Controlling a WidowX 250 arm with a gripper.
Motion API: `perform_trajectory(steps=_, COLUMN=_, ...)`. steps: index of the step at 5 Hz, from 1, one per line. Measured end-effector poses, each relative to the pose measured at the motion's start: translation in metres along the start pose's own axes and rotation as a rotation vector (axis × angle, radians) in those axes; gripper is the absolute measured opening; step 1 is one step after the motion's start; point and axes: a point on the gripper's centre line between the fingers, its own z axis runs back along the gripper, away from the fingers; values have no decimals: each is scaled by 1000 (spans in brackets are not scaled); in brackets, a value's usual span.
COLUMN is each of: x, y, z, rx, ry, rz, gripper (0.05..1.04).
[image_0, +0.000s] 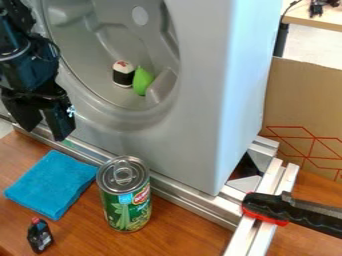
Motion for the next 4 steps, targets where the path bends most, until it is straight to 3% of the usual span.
perform_trajectory(steps=1, x=-2, y=-1, z=-4, rx=-6, ry=16, rz=0, gripper=1001)
perform_trajectory(steps=2, x=23, y=20, z=-20, rx=-23, ry=4, rz=-21, gripper=1001)
perform_trajectory(steps=3, x=50, y=51, z=-23, rx=77, ry=-58, rz=-51, gripper=1001)
perform_trajectory(steps=4, x=66, y=61, z=-24, rx=105, ry=-72, rz=-69, gripper=1001)
